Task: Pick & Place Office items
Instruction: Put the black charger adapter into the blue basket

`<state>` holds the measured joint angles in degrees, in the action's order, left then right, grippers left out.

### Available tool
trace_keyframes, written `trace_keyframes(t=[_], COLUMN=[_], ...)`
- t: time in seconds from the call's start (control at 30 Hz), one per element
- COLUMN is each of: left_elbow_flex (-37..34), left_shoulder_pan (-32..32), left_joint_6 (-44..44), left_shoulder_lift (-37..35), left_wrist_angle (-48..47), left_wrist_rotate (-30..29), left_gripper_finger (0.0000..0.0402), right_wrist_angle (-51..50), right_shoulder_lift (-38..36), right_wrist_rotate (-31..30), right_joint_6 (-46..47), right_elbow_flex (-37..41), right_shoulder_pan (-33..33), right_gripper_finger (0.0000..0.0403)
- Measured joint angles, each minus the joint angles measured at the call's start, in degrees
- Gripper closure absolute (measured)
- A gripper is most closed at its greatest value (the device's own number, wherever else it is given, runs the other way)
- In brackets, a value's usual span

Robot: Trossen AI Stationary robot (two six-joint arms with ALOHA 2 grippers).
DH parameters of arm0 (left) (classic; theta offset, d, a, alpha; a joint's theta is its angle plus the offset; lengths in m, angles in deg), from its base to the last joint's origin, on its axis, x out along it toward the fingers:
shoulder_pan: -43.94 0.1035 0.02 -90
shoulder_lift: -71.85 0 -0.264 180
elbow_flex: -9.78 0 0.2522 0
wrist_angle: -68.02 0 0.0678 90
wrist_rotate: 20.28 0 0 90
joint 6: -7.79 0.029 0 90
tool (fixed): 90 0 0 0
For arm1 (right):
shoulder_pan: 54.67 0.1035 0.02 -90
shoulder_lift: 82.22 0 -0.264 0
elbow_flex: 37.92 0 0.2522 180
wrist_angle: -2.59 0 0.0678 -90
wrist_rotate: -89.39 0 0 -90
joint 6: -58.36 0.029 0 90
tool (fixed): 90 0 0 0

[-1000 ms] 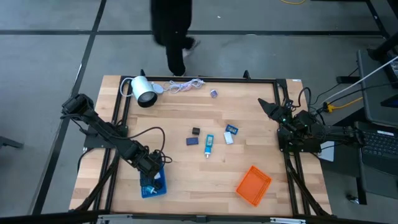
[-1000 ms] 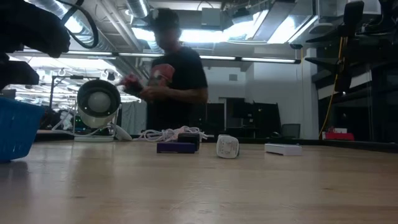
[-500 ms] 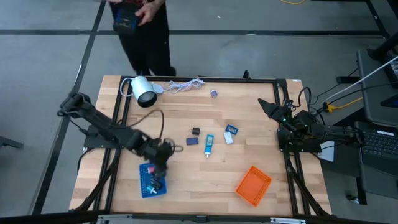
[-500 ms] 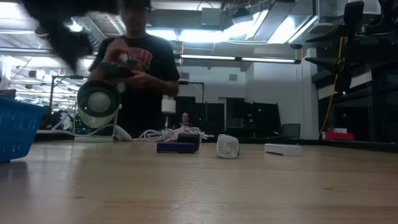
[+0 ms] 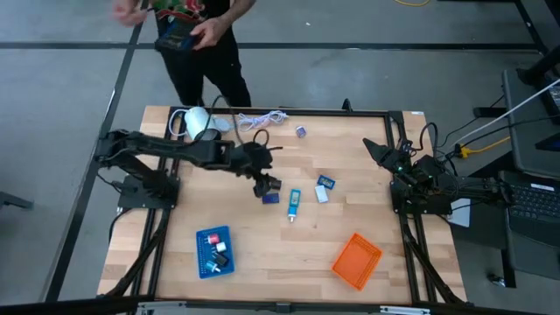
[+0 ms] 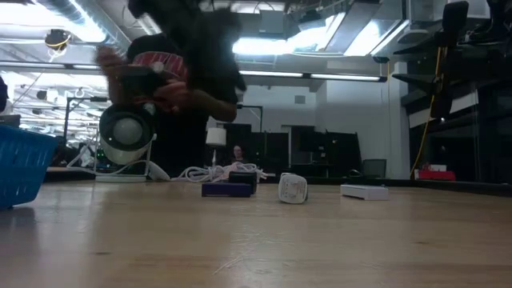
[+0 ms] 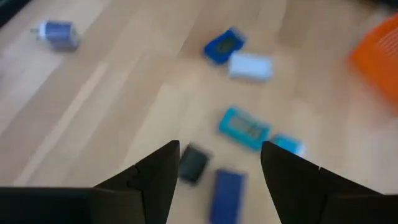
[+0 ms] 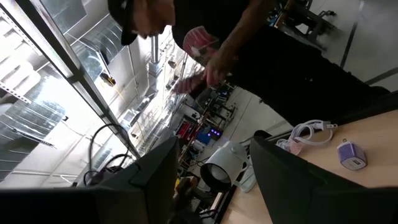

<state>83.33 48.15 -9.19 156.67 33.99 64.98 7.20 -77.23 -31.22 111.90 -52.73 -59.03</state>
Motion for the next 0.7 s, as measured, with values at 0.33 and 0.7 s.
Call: trace_keyframes(t=[0.33,0.7], left_elbow_flex=[3.3,9.8], left_shoulder_pan=[1.5,3.7], left_joint_6=[15.6,27.1], left_shoulder_lift=[10.9,18.6], left_wrist_angle=[-1.2,-5.5], left_wrist_rotate=[7.1,6.9], left_gripper_finger=[0.0173,0.0119], right_wrist_angle=[0.0,-0.1], right_shoulder_lift=[0.0,0.0], right_wrist_rotate=[0.0,0.0], right_joint_6=[-0.2,-0.3], right_elbow_flex=[0.0,0.0], right_shoulder_pan=[0.0,0.0], right_gripper_finger=[0.0198,0.0198])
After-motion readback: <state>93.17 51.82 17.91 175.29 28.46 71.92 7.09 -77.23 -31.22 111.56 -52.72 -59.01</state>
